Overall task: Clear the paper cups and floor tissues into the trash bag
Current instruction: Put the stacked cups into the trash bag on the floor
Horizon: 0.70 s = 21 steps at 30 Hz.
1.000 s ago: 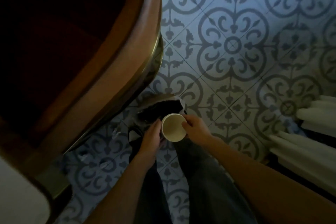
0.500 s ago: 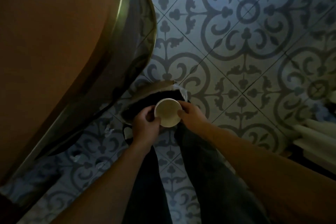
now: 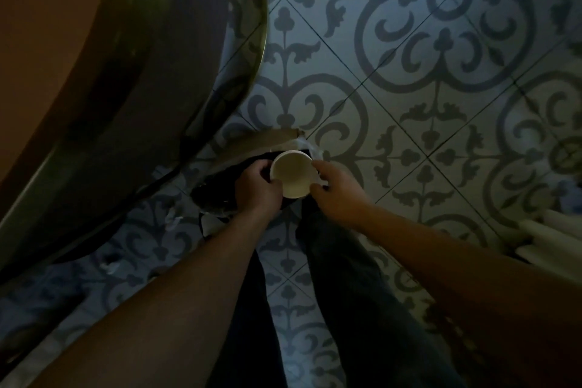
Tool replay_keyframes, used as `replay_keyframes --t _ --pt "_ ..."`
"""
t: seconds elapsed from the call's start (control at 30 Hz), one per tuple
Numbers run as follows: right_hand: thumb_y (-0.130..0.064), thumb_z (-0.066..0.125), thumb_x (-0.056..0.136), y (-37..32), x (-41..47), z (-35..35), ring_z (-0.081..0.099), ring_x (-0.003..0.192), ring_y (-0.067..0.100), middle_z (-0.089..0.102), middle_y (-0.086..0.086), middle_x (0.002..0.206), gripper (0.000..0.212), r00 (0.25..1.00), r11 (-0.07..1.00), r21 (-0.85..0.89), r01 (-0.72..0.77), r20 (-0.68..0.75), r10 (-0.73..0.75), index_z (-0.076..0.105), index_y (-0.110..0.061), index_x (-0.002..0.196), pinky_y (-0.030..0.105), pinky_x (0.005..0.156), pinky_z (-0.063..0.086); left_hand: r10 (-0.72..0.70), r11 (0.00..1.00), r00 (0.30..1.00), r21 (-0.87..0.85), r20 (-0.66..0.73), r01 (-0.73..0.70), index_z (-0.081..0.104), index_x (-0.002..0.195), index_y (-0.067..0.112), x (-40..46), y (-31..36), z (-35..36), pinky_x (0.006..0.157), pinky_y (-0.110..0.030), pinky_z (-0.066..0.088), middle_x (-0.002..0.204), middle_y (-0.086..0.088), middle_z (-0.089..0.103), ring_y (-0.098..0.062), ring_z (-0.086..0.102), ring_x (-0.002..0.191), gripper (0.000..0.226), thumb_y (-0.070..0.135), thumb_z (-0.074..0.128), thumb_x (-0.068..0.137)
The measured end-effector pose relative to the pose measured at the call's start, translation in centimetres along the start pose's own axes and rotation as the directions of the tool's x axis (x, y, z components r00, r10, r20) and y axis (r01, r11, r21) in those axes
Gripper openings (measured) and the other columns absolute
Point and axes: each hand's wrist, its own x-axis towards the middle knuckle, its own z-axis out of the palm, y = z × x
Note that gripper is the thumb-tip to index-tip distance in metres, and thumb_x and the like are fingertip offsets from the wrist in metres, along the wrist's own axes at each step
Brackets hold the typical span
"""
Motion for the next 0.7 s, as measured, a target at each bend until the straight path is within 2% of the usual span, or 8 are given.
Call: replay_keyframes --t 0.07,0.13,0.2,0.27,0.33,0.43,0.7 --pt "-0.016 0.050 0.090 0.2 0.3 -0.3 0.057 0.098 0.015 0.052 0.006 0.129 0.049 0.998 0.998 -0.065 0.023 0.051 -0.020 0.038 -0.019 0.137 0.027 0.082 0.046 -0.013 1.000 1.000 0.016 -0.001 0.013 0.061 0.117 0.015 0.6 -0.2 0.6 0.090 -0.033 0.045 0.124 -0.009 0.062 -0.026 0.057 0.114 0.035 0.007 0.057 0.084" --pt "-0.017 0.049 0.090 0.2 0.6 -0.4 0.054 0.113 0.022 0.040 0.010 0.144 0.052 0.993 0.984 -0.165 0.064 0.112 -0.046 0.033 -0.018 0.140 0.028 0.091 0.042 -0.034 0.999 0.999 0.031 -0.002 0.034 0.058 0.125 0.013 1.1 -0.4 0.8 0.095 -0.035 0.044 0.129 -0.011 0.060 -0.028 0.054 0.119 0.042 0.008 0.056 0.084" --pt "-0.018 0.047 0.092 0.1 1.0 -0.5 0.037 0.134 0.026 0.019 0.006 0.157 0.059 0.982 0.958 -0.265 0.110 0.181 -0.063 0.024 -0.019 0.146 0.030 0.101 0.035 -0.061 0.998 0.998 0.031 0.013 0.060 0.053 0.131 0.013 1.6 -0.6 0.9 0.098 -0.038 0.045 0.133 -0.012 0.057 -0.030 0.053 0.121 0.047 0.008 0.056 0.084" --pt "-0.019 0.047 0.092 0.2 1.4 -0.5 0.029 0.139 0.026 0.006 0.001 0.160 0.064 0.973 0.935 -0.334 0.121 0.225 -0.045 0.016 -0.021 0.148 0.035 0.107 0.034 -0.097 0.995 0.993 0.007 0.061 0.096 0.049 0.135 0.016 2.0 -0.8 0.9 0.099 -0.043 0.048 0.133 -0.012 0.056 -0.032 0.055 0.119 0.052 0.011 0.058 0.084" --pt "-0.021 0.047 0.091 0.4 1.8 -0.5 0.035 0.136 0.027 0.000 -0.002 0.161 0.068 0.971 0.917 -0.382 0.117 0.237 -0.025 0.012 -0.025 0.149 0.038 0.105 0.038 -0.123 0.991 0.985 -0.038 0.125 0.128 0.049 0.133 0.019 2.3 -1.0 1.0 0.094 -0.048 0.052 0.127 -0.012 0.060 -0.033 0.059 0.113 0.050 0.017 0.060 0.084" --pt "-0.020 0.049 0.089 0.7 2.1 -0.4 0.041 0.132 0.027 -0.002 -0.004 0.160 0.072 0.972 0.902 -0.420 0.098 0.235 0.004 0.008 -0.030 0.148 0.040 0.101 0.046 -0.140 0.984 0.972 -0.085 0.190 0.158 0.051 0.130 0.022 2.6 -0.8 1.1 0.094 -0.048 0.052 0.119 -0.009 0.064 -0.029 0.062 0.107 0.044 0.024 0.060 0.086" --pt "-0.016 0.046 0.091 0.0 1.2 -1.2 0.037 0.134 0.027 0.011 0.003 0.159 0.058 0.978 0.876 -0.465 0.125 0.206 -0.030 0.025 -0.026 0.145 0.035 0.101 0.040 -0.087 0.990 0.978 -0.096 0.192 0.106 0.050 0.132 0.018 1.7 -0.6 0.3 0.098 -0.046 0.048 0.129 -0.007 0.060 -0.027 0.057 0.114 0.043 0.022 0.057 0.090"
